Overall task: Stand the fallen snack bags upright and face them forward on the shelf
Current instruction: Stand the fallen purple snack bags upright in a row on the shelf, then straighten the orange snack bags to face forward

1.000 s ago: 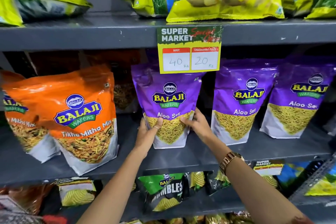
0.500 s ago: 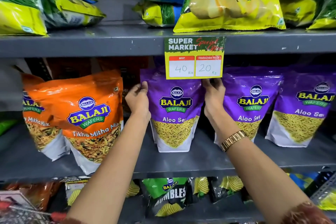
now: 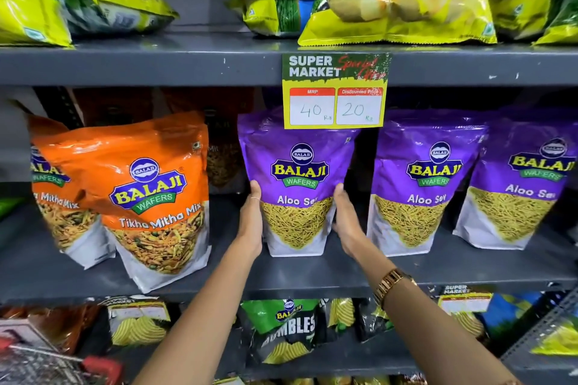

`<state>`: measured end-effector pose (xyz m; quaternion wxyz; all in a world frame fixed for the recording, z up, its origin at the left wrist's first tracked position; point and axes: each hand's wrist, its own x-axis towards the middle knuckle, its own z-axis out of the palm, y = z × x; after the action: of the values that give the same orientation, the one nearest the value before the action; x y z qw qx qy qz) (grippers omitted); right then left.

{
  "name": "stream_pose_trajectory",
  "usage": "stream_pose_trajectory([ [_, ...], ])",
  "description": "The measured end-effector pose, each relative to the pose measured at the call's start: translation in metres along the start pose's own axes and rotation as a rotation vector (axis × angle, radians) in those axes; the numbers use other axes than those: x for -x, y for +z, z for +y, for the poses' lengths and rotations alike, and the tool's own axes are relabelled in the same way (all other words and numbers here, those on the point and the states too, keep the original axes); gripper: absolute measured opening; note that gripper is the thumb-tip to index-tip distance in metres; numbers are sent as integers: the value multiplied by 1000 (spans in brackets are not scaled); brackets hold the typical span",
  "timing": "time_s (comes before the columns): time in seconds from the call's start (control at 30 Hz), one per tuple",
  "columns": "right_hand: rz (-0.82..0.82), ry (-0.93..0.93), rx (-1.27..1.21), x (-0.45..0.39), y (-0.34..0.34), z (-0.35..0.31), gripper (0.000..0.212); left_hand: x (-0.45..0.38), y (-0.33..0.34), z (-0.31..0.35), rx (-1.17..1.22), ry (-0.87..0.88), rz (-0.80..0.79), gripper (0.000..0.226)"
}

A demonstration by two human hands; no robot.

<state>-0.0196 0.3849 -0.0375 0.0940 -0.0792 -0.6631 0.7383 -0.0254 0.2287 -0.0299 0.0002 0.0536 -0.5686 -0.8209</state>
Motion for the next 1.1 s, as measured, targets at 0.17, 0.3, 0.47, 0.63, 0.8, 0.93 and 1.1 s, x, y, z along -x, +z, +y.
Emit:
stream_pose_trajectory([
  [0.17, -14, -48, 9, 2, 0, 11, 44, 3, 4, -1, 75, 41, 14, 34],
  [0.3, 275, -308, 153, 19, 7, 14, 40, 7, -2, -2, -25, 222, 232, 23],
  [0.47, 497, -729, 388, 44, 32, 10, 33, 27, -41, 16, -29, 449, 419, 27],
  [0.63, 406, -805, 435, 53, 67, 6, 20, 42, -76, 43, -9, 554, 479, 25],
  [0.8, 197, -798, 389, 56, 111, 3, 18, 56, -110, 60, -75, 635, 609, 15],
  [0.93, 25, -663, 387, 51, 143, 9, 26, 60, -140, 62, -182, 694, 824, 32],
  [1.1, -300, -328, 303, 48, 179, 19, 46, 52, -170, 55, -359, 398, 625, 67],
])
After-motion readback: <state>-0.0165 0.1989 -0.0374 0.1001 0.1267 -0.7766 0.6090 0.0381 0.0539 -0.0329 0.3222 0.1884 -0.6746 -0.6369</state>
